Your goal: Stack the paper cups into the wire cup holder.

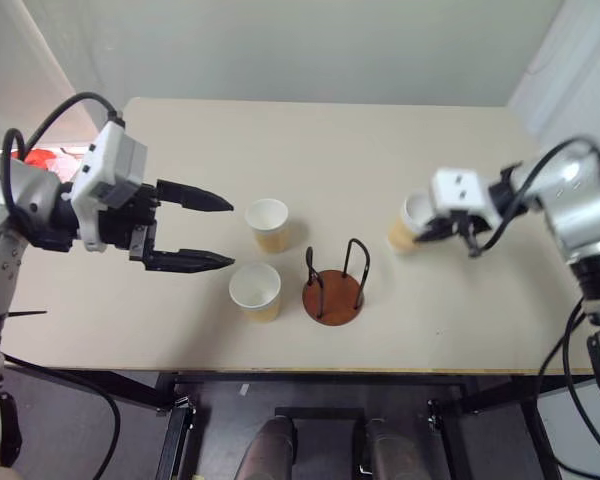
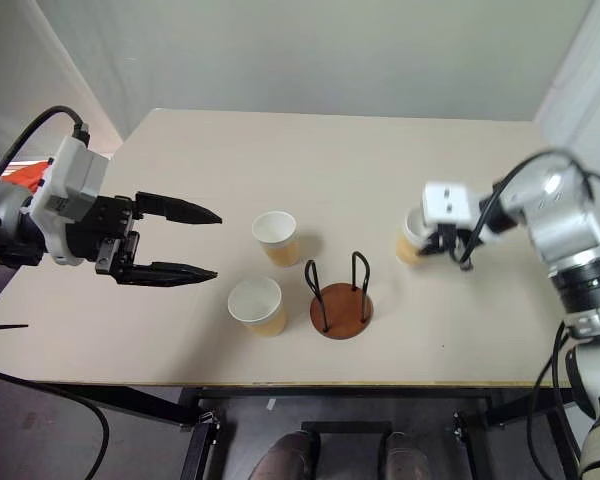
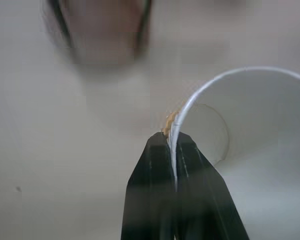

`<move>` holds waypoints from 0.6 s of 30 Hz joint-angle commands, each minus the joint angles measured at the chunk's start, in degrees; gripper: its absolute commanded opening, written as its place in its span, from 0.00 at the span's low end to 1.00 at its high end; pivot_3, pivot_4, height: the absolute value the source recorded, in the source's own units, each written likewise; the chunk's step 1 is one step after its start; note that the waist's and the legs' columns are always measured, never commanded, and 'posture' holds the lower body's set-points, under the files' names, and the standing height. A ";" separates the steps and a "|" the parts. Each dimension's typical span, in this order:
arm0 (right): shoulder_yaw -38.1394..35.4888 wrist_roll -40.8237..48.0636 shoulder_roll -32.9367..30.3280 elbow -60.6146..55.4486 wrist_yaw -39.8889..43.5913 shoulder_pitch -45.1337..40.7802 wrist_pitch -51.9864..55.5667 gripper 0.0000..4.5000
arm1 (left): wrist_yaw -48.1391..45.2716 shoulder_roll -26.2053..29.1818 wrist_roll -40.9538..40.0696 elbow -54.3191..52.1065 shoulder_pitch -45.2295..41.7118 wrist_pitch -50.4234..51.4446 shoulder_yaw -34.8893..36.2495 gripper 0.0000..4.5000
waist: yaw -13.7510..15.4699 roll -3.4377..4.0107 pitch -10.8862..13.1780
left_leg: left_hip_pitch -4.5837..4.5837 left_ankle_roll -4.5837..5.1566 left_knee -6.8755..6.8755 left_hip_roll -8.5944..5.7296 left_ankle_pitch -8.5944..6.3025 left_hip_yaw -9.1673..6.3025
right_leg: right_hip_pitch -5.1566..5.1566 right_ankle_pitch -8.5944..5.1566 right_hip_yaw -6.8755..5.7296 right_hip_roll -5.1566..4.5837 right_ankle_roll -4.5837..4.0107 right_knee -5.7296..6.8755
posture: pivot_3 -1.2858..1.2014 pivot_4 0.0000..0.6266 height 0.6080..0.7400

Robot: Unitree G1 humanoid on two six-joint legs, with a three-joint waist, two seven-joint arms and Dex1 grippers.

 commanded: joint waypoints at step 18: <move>6.34 2.71 7.11 -15.01 1.04 2.27 1.49 0.00 | -0.01 1.12 -0.45 -0.03 0.57 -0.93 2.25 0.91 | 0.03 -0.08 -0.05 | 0.05 -0.14 0.12 0.21 -0.05 -0.06 | 0.00 -0.03 0.01 0.21 -0.23 0.13 | 0.52 0.24 1.00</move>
